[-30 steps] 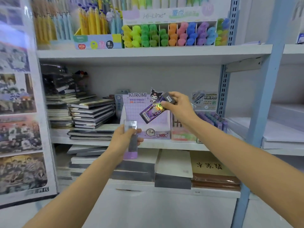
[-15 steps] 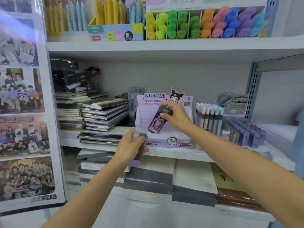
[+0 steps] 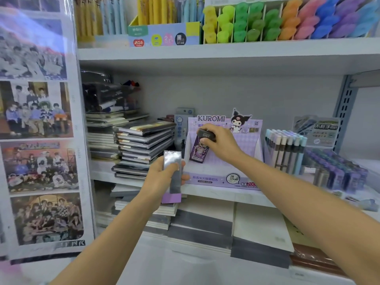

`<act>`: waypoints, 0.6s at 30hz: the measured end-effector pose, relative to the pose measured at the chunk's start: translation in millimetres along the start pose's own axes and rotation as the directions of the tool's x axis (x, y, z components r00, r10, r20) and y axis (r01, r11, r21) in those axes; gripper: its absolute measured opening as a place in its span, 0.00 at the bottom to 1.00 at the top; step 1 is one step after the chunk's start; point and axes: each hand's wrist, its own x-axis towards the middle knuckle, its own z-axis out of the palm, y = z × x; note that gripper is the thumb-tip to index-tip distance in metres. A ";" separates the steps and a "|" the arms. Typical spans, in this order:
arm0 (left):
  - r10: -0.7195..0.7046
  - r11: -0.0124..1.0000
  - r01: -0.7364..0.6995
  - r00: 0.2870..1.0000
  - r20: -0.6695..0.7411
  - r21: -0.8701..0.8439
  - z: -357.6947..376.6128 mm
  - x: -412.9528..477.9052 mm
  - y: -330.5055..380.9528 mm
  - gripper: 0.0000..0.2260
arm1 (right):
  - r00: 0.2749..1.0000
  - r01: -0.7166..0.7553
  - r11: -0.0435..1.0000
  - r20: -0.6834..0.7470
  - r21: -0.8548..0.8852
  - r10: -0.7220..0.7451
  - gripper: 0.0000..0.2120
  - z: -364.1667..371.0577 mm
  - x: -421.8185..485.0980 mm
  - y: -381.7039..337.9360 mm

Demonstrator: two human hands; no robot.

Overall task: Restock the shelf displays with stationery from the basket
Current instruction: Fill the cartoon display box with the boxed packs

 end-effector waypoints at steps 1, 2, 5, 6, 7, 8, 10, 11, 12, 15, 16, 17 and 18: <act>0.002 1.000 -0.002 1.000 -0.001 0.004 -0.4 0.9 -0.5 0.09 | 1.000 -0.001 1.000 0.004 -0.003 0.001 0.10 -0.1 0.4 0.7; 0.003 1.000 -0.003 1.000 -0.004 0.002 -0.7 1.7 -1.3 0.09 | 1.000 0.002 1.000 0.015 -0.008 -0.002 0.09 -0.6 1.6 0.8; -0.007 1.000 0.007 1.000 -0.012 -0.030 -1.6 2.9 -2.7 0.08 | 0.997 0.024 0.999 0.070 -0.029 -0.022 0.08 -0.7 6.7 -2.0; -0.010 0.999 0.009 1.000 -0.015 -0.030 -2.1 3.2 -2.8 0.08 | 0.996 0.026 0.999 0.088 -0.034 -0.023 0.08 -0.1 8.3 -2.6; -0.009 1.000 0.009 1.000 -0.015 -0.025 -2.4 3.5 -2.9 0.07 | 0.995 0.022 0.999 0.102 -0.038 -0.018 0.08 0.8 9.6 -2.7; -0.007 1.000 0.007 1.000 -0.015 -0.018 -2.6 3.7 -3.2 0.07 | 0.994 0.012 0.999 0.110 -0.044 -0.007 0.08 1.3 10.7 -2.8; -0.008 1.000 0.007 1.000 -0.018 -0.007 -2.5 4.5 -3.2 0.06 | 0.995 -0.011 0.998 0.103 -0.058 0.017 0.10 2.0 12.6 -3.0; -0.009 1.000 0.009 1.000 -0.020 -0.002 -2.3 5.0 -3.2 0.06 | 0.996 -0.013 0.998 0.085 -0.062 0.018 0.12 2.5 12.9 -3.1; -0.007 1.000 0.007 1.000 -0.018 0.007 -2.0 5.3 -3.3 0.06 | 0.998 -0.011 0.998 0.060 -0.060 0.014 0.14 3.4 12.2 -3.5; 0.010 0.999 -0.009 1.000 -0.009 0.033 -1.7 6.2 -4.1 0.06 | 1.000 0.014 0.999 0.001 -0.034 -0.014 0.15 7.5 9.2 -4.6; 0.013 0.999 -0.013 1.000 -0.007 0.036 -1.8 6.4 -4.3 0.06 | 0.999 0.032 0.999 -0.001 -0.038 -0.032 0.14 8.7 9.0 -4.8; 0.015 0.999 -0.015 1.000 -0.007 0.039 -1.9 6.6 -4.5 0.06 | 0.999 0.046 0.998 0.003 -0.039 -0.046 0.13 9.7 9.4 -5.2; 0.015 0.999 -0.015 1.000 -0.007 0.042 -2.0 7.0 -4.6 0.06 | 0.999 0.051 0.998 0.009 -0.034 -0.050 0.13 10.7 10.2 -5.8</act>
